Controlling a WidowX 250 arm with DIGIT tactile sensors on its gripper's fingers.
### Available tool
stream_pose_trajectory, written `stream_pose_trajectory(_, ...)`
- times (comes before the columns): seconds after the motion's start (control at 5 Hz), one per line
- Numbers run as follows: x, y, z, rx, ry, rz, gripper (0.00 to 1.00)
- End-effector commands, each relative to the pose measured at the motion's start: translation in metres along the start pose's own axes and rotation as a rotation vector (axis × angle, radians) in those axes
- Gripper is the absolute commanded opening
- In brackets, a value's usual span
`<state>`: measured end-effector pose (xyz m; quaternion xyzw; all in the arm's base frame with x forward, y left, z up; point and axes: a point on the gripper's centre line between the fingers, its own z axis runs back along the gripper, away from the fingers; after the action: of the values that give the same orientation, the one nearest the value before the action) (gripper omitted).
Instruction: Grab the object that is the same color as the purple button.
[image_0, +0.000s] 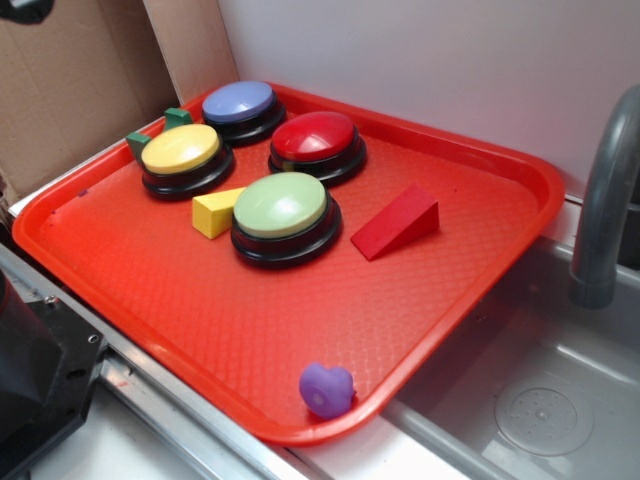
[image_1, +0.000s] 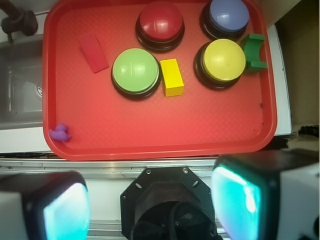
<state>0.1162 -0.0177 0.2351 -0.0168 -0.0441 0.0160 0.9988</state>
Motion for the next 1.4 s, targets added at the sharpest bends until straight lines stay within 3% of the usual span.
stream_pose_trajectory(0.0,0.0,0.0,0.0,0.0,0.0,0.0,1.0)
stream_pose_trajectory(0.2,0.001,-0.019,-0.013,-0.04,-0.008,0.018,1.0)
stream_pose_trajectory(0.6,0.01,-0.094,-0.07,-0.115,-0.011,0.098,1.0)
stream_pose_trajectory(0.8,0.014,-0.126,-0.105,-0.128,0.027,0.099,1.0)
stream_pose_trajectory(1.0,0.011,-0.153,-0.135,-0.171,0.028,0.081,1.0)
stream_pose_trajectory(1.2,0.008,-0.165,-0.16,-0.219,0.067,0.068,1.0)
